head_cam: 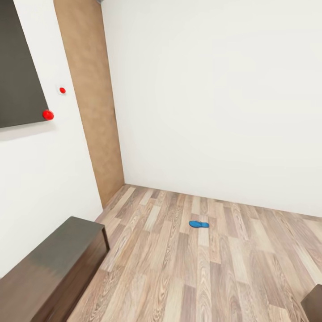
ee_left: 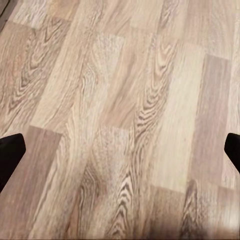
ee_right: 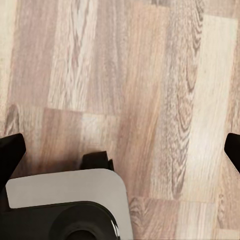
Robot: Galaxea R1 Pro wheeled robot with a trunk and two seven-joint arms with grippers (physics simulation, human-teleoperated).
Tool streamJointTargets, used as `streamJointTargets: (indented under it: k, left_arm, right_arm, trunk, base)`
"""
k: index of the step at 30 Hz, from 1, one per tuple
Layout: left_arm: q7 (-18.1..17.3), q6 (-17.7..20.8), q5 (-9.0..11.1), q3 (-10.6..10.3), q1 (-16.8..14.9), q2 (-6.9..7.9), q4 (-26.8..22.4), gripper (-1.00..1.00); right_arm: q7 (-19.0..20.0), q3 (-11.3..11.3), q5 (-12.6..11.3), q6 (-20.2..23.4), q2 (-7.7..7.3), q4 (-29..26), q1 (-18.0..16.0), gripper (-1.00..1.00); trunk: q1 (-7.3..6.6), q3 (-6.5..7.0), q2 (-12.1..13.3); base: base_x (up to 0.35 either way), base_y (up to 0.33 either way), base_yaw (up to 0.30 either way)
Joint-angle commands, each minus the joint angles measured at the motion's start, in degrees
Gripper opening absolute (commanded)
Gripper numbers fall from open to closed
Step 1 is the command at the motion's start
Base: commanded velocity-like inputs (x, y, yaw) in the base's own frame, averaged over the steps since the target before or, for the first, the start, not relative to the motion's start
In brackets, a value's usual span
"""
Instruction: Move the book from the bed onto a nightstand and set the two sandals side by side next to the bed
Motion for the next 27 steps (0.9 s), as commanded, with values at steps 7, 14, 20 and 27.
streamJointTargets:
  k: [7, 14, 20, 27]
  left_arm:
    - [0.1, -0.1, -0.1, -0.1, 0.0, -0.01, -0.1, 1.0]
    - [0.1, -0.1, -0.1, -0.1, 0.0, -0.01, -0.1, 1.0]
    - [0.1, -0.1, -0.1, -0.1, 0.0, -0.01, -0.1, 1.0]
    - [0.1, -0.1, -0.1, -0.1, 0.0, -0.01, -0.1, 1.0]
  right_arm:
    - [0.0, 0.0, -0.3, -0.2, -0.01, 0.0, 0.0, 1.0]
    - [0.0, 0.0, -0.3, -0.2, -0.01, 0.0, 0.0, 1.0]
    - [0.0, 0.0, -0.3, -0.2, 0.08, 0.0, 0.0, 1.0]
    - [0.0, 0.0, -0.3, -0.2, 0.08, 0.0, 0.0, 1.0]
  trunk:
    - [0.04, -0.04, 0.0]
    - [0.04, -0.04, 0.0]
    - [0.04, -0.04, 0.0]
    - [0.04, -0.04, 0.0]
  base:
    - [0.332, 0.0, 0.0]
    - [0.332, 0.0, 0.0]
    - [0.292, 0.0, 0.0]
    - [0.013, 0.0, 0.0]
